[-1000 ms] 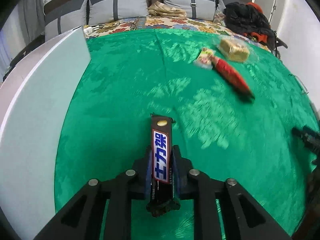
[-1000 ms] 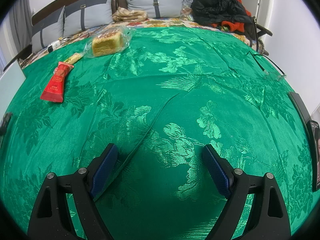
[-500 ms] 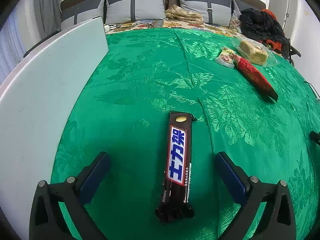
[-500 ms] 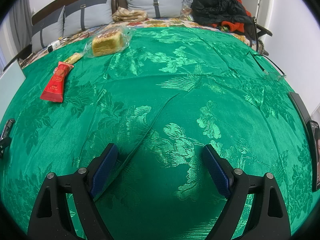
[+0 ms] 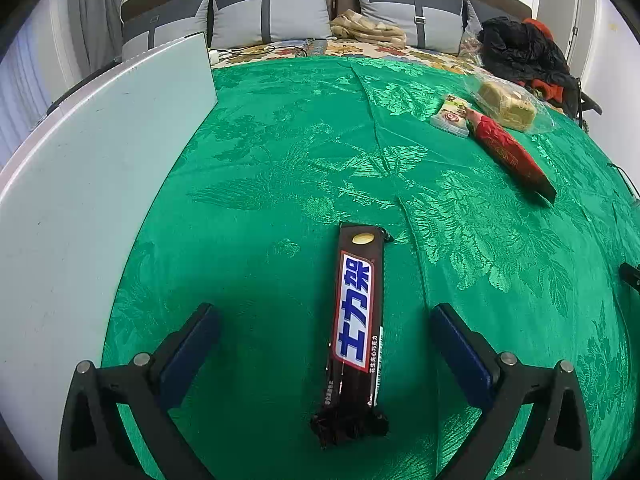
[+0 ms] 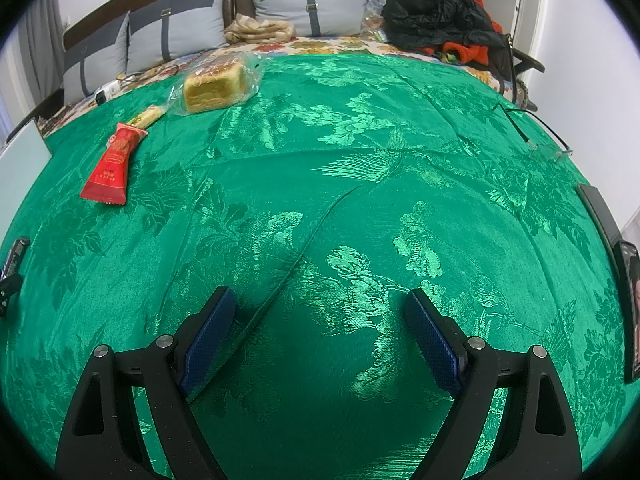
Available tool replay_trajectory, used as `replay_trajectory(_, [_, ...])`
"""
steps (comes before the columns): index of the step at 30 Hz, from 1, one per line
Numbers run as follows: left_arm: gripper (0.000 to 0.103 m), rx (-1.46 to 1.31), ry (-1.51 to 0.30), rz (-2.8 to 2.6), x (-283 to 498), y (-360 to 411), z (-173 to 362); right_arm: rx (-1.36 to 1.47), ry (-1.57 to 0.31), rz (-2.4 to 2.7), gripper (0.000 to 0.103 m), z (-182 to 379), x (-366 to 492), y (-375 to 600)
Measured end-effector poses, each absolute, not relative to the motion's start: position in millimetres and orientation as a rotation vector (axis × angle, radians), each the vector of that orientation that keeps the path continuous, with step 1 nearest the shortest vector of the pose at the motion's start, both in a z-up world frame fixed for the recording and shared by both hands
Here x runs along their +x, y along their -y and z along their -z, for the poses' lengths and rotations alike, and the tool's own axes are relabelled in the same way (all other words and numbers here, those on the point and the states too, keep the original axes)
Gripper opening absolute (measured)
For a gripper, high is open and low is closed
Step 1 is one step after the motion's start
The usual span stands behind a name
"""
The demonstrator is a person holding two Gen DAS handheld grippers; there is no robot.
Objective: Organize snacks
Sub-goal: 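Grasp the dark chocolate bar with the left tool and lift it, then grasp the red wrapped sausage with the right tool while the left tool holds the chocolate bar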
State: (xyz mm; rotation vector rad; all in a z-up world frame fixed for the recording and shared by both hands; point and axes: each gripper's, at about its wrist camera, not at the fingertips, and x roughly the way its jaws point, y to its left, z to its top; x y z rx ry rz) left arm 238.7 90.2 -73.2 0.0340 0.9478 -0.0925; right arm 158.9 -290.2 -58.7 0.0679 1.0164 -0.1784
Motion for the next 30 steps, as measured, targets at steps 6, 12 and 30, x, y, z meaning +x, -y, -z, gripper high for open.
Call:
replay_trajectory(6, [0.103,0.034,-0.948,0.093,238.7,-90.4,73.3,0.079,-1.016,0.172,0.091,58.9,158.8,291.1])
replay_trajectory(12, [0.103,0.034,-0.948,0.093,238.9,-90.9,73.3,0.092,-1.056,0.069,0.089,54.6,173.8,282.9])
replay_trajectory(30, [0.103,0.033,-0.948,0.095,238.9,-91.3,73.5,-0.004,-1.21,-0.114,0.087,55.7,344.0,131.7])
